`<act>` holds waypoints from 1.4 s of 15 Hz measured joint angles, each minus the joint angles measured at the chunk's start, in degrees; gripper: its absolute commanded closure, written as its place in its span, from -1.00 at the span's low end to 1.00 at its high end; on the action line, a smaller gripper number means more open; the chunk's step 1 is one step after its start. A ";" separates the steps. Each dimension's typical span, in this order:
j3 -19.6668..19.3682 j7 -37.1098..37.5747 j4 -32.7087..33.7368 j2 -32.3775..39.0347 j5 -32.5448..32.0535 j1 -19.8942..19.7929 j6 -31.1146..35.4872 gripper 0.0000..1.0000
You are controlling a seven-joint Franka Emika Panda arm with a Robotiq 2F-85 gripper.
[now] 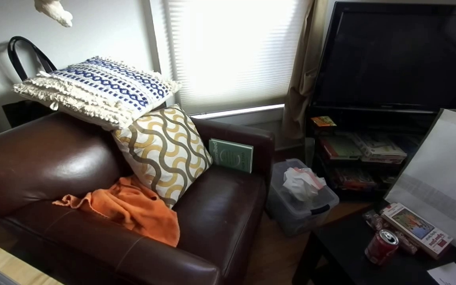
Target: Put the white bear on the striped pillow
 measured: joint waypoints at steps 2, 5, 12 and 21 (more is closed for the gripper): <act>2.86 -4.39 4.76 2.41 5.40 -4.55 -3.64 0.79; 2.48 -4.21 4.46 2.55 5.16 -4.02 -3.49 0.95; -2.12 4.63 0.99 3.38 4.02 -3.77 -4.64 0.95; -5.66 16.96 0.90 9.26 -2.78 -2.87 -11.88 0.95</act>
